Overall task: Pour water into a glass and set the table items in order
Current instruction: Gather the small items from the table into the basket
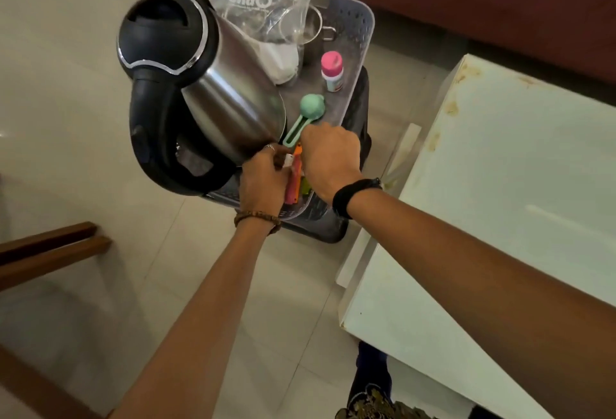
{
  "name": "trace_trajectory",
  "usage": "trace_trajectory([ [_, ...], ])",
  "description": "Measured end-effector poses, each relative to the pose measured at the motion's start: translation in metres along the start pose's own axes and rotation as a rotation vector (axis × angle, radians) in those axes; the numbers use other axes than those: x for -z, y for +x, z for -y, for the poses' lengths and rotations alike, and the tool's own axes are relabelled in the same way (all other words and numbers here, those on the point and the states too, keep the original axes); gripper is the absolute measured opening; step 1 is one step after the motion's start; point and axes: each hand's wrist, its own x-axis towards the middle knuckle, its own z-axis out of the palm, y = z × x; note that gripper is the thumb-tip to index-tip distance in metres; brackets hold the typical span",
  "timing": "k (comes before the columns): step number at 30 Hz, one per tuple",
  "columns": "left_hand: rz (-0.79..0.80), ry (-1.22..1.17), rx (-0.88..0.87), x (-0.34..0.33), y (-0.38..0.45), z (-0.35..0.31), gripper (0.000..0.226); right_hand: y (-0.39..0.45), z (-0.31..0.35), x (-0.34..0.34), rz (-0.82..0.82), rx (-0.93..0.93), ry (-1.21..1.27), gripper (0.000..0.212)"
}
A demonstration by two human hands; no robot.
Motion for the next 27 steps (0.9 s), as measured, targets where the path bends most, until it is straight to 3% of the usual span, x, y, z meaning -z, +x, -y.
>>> trace_trajectory([
  [7,-0.006,0.111,-0.123,-0.012,-0.005,0.006,0.018,-0.004,-0.014,0.005,0.12,0.037,0.093,0.019],
  [12,-0.027,0.091,-0.118,-0.015,-0.015,0.004,0.022,-0.009,-0.021,0.003,-0.105,0.117,0.054,0.026],
  [15,-0.06,0.101,-0.104,-0.015,-0.021,-0.008,0.023,-0.008,-0.033,0.004,-0.187,0.108,0.166,0.026],
  [19,-0.213,0.086,-0.348,-0.017,-0.049,-0.053,0.022,-0.026,-0.062,0.017,-0.233,0.092,0.367,0.018],
  [23,-0.181,-0.032,-0.365,-0.048,-0.089,-0.119,0.021,-0.082,-0.124,0.031,-0.339,-0.076,0.613,0.016],
  [27,-0.02,-0.176,-0.435,-0.117,-0.145,-0.183,0.02,-0.163,-0.222,0.029,-0.425,-0.416,0.731,0.012],
])
